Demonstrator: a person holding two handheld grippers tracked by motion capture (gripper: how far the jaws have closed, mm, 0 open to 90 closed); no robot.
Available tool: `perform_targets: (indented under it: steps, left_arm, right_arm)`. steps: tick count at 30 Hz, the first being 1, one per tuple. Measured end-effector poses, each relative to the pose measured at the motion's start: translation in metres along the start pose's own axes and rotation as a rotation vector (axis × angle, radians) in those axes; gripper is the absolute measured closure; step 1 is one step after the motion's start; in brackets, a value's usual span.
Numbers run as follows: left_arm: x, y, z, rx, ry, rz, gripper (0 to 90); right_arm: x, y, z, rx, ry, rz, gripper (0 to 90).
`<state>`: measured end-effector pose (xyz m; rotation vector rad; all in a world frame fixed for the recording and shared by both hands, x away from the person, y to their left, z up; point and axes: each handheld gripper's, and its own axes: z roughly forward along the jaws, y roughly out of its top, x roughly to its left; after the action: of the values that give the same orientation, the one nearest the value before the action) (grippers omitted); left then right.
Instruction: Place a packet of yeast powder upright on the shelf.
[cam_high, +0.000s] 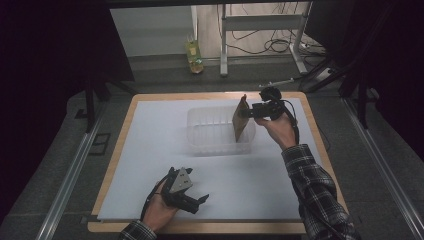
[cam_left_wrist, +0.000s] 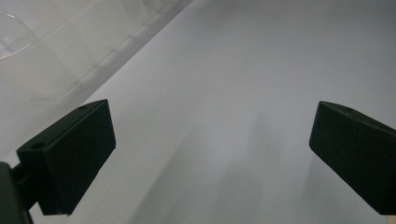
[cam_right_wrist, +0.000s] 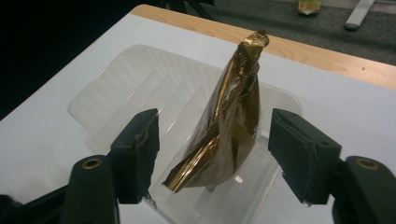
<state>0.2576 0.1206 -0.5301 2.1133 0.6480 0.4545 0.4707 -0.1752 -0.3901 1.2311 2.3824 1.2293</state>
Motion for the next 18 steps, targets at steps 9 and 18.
perform_targets:
  steps: [9,18]
  left_arm:
    - [-0.001,0.0,0.001,0.001,-0.001,0.0,0.3]
    - [-0.001,0.0,0.001,0.002,0.0,0.006,0.3]
  right_arm:
    - [0.01,-0.006,-0.006,-0.019,0.03,-0.058,25.7]
    - [0.022,-0.013,-0.015,-0.05,0.034,-0.129,18.7]
